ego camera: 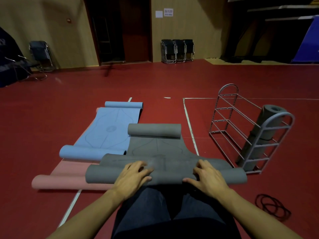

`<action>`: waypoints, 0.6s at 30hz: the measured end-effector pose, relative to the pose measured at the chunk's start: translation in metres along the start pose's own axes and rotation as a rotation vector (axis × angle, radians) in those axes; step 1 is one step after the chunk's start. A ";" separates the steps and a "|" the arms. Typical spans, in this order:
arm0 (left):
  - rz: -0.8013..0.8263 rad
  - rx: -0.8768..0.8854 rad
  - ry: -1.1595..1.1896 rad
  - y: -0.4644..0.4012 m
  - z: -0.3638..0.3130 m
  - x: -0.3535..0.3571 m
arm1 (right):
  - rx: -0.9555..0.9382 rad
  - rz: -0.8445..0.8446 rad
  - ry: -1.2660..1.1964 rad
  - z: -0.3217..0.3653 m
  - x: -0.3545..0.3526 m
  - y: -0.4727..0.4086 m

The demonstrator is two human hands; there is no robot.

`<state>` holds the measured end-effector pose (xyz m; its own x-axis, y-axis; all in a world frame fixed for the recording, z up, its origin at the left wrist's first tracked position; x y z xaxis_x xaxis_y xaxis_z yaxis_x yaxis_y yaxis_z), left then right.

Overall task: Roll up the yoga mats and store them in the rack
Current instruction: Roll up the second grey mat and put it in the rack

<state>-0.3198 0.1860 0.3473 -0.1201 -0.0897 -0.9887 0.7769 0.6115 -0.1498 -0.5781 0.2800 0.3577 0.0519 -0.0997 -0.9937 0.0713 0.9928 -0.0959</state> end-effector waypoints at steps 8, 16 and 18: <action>-0.039 0.095 -0.176 -0.004 -0.023 -0.019 | -0.016 -0.117 0.078 0.010 0.000 -0.005; 0.251 -0.004 -0.187 -0.011 -0.020 0.019 | -0.035 -0.361 0.054 0.021 0.004 -0.003; 0.337 -0.052 -0.170 -0.016 -0.018 0.026 | -0.048 -0.395 0.096 0.024 0.003 -0.001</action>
<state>-0.3467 0.1878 0.3240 0.2448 -0.0035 -0.9696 0.7226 0.6675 0.1800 -0.5542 0.2768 0.3559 -0.0633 -0.4696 -0.8806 0.0205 0.8816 -0.4716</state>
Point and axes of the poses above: each hand's wrist, its own y-axis away from the middle knuckle, its own x-axis out of the palm, z = x × y, the point moved 9 cm from there along -y, towards the middle knuckle, and after that the axes turned 7 degrees about z, right-handed, at the moved point
